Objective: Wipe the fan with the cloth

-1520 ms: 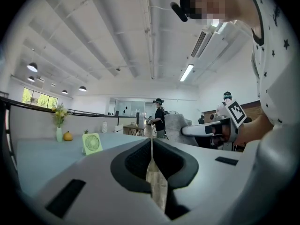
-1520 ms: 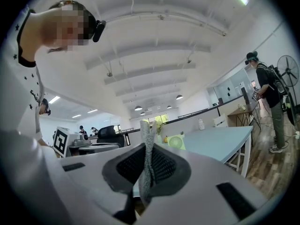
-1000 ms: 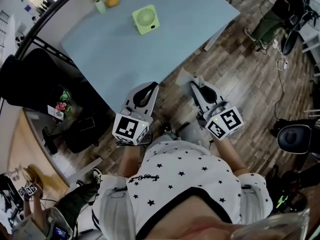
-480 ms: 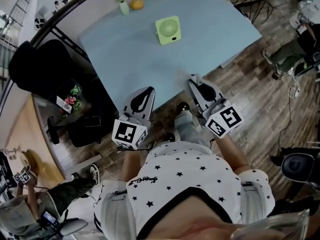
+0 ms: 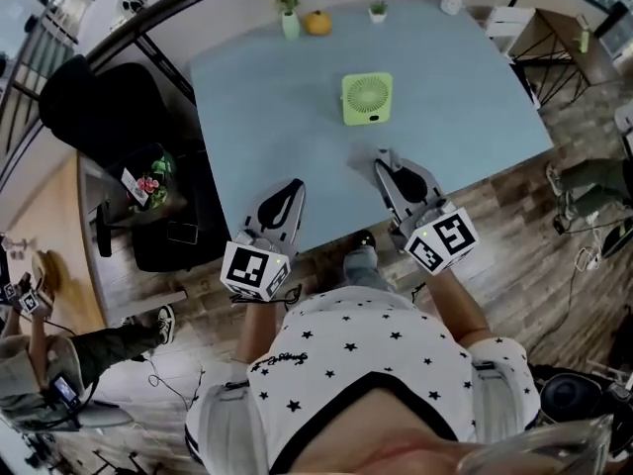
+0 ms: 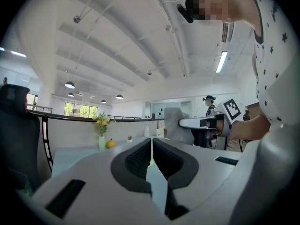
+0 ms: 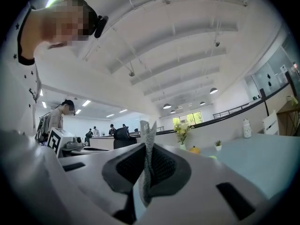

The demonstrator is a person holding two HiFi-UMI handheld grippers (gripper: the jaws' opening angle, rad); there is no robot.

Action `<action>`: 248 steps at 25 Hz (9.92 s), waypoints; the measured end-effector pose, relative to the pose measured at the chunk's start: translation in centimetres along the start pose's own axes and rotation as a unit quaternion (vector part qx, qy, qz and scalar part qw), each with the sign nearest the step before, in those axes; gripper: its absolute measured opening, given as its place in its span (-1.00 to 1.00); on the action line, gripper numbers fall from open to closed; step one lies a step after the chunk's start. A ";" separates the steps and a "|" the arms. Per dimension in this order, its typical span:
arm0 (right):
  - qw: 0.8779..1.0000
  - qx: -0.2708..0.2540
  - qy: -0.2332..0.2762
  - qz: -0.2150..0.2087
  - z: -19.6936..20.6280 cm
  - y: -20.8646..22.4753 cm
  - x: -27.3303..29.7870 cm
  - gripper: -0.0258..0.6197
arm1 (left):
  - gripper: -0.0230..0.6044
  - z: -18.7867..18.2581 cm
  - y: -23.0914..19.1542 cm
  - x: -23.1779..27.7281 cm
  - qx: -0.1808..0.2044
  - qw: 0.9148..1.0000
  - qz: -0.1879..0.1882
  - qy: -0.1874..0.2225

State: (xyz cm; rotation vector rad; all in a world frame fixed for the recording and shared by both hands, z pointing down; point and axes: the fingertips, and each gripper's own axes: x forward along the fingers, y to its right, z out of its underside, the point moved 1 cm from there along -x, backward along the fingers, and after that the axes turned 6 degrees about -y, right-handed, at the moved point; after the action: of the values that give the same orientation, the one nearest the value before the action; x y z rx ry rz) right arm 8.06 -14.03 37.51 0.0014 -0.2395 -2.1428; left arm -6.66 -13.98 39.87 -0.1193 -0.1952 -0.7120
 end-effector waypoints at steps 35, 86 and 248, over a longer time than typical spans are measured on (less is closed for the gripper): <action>0.991 -0.043 -0.129 -0.011 7.9 15.4 17.1 -0.86 | -0.81 -3.1 -6.5 8.1 -0.008 0.986 -0.164 -0.022; 0.987 -0.010 -0.128 0.094 8.5 22.0 12.9 -0.86 | -0.81 -2.9 -6.2 10.0 -0.013 0.991 -0.129 -0.026; 0.947 -0.002 -0.269 0.178 21.1 27.0 8.1 -0.87 | -0.81 -0.4 -7.2 13.5 -0.058 0.994 -0.082 -0.045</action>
State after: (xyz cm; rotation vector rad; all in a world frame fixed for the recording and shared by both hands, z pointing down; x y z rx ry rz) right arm 23.98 -31.55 63.63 -0.5929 -0.5101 -1.7435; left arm -1.33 -28.07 42.74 -0.2489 -0.2528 -0.8828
